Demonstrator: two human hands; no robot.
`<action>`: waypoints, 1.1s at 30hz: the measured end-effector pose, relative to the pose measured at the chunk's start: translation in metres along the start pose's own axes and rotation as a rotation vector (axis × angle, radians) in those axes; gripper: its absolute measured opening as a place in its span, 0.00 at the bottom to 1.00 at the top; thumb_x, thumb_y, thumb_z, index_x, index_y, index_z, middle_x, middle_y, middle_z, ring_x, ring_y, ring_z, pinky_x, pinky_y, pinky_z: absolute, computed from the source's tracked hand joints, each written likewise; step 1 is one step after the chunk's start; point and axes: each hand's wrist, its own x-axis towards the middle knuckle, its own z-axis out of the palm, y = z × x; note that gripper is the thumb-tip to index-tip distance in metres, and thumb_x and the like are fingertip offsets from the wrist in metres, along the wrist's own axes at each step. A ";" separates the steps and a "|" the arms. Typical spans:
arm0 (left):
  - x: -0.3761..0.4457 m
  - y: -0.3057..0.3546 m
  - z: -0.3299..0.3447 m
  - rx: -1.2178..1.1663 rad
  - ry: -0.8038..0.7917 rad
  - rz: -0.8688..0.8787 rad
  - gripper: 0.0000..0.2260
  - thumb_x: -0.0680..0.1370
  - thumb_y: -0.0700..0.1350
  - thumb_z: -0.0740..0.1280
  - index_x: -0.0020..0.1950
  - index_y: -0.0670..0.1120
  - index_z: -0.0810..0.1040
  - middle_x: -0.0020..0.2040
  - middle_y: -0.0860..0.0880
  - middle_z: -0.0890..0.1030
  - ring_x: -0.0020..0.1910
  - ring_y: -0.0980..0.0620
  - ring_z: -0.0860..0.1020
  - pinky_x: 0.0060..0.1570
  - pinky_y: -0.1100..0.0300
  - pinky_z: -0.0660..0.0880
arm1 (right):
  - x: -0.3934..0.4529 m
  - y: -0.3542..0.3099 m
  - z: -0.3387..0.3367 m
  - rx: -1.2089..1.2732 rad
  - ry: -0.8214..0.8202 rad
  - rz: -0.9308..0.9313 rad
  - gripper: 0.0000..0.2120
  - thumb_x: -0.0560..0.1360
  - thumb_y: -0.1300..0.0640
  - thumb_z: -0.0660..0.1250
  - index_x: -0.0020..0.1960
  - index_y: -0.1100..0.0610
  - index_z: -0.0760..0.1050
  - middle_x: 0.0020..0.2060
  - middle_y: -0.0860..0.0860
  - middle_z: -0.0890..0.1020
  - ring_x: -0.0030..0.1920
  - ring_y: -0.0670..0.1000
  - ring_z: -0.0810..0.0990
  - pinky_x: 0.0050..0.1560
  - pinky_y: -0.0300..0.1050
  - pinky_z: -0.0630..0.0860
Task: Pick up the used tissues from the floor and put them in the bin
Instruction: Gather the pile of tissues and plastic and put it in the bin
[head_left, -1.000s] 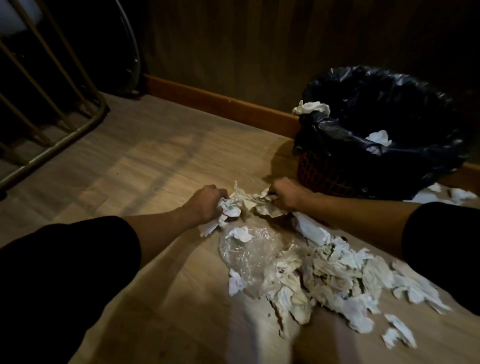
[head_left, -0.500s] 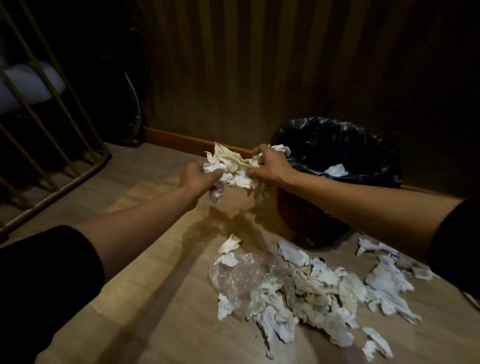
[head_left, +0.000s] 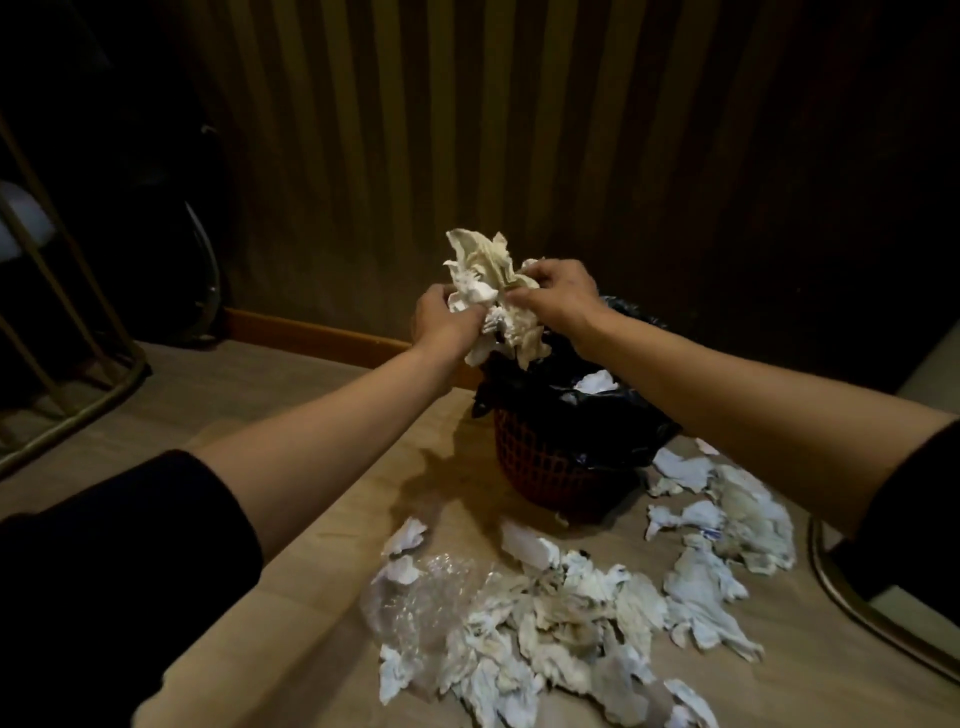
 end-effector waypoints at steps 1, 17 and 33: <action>0.001 0.003 0.010 -0.021 -0.033 0.001 0.20 0.69 0.47 0.74 0.60 0.48 0.79 0.54 0.48 0.83 0.52 0.47 0.82 0.54 0.49 0.81 | 0.002 0.003 -0.008 0.019 0.020 0.035 0.17 0.68 0.53 0.78 0.56 0.53 0.83 0.50 0.50 0.85 0.52 0.49 0.83 0.56 0.50 0.81; -0.002 -0.011 0.049 0.106 -0.475 0.068 0.17 0.78 0.37 0.65 0.67 0.45 0.75 0.61 0.46 0.79 0.57 0.46 0.80 0.60 0.45 0.79 | -0.005 0.069 -0.084 0.113 -0.008 0.431 0.11 0.79 0.64 0.66 0.61 0.63 0.77 0.63 0.60 0.75 0.58 0.56 0.77 0.52 0.52 0.83; -0.033 -0.170 -0.095 0.700 -0.563 -0.135 0.22 0.73 0.44 0.75 0.65 0.44 0.75 0.59 0.43 0.78 0.51 0.48 0.80 0.45 0.58 0.79 | -0.073 0.070 0.089 -0.587 -0.635 -0.319 0.08 0.73 0.56 0.72 0.51 0.55 0.83 0.44 0.49 0.83 0.46 0.48 0.81 0.44 0.37 0.70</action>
